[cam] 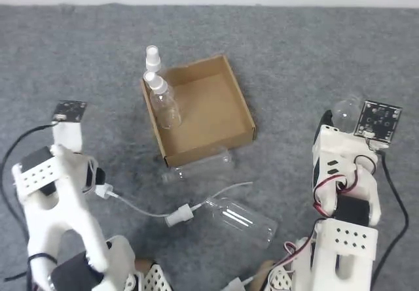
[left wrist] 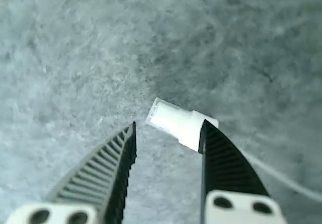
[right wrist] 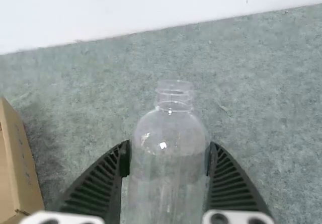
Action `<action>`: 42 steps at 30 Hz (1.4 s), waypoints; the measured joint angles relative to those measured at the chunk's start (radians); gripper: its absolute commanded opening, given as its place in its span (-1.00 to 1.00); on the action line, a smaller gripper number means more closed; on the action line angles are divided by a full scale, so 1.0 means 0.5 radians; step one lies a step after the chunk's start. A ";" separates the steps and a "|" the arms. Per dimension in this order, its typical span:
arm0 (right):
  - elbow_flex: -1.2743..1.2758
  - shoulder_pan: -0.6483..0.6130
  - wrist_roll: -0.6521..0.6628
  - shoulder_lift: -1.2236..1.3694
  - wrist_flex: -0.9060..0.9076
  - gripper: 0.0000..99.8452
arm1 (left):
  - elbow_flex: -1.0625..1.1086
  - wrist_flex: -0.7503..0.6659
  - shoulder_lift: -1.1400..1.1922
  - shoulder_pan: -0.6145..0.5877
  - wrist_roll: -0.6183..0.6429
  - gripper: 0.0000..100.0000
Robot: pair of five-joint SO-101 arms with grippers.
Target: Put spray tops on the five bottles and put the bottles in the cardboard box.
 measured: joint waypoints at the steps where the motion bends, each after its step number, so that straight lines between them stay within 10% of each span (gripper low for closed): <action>1: 0.009 -0.006 0.000 0.003 -0.006 -0.79 | 0.000 0.000 0.000 0.000 0.068 -0.62; 23: 0.012 -0.043 0.015 0.003 -0.009 -0.79 | 0.110 0.000 0.000 0.000 1.565 -0.62; 42: 0.012 -0.043 0.015 0.003 -0.009 -0.79 | 0.377 -0.417 0.000 0.000 1.946 -0.62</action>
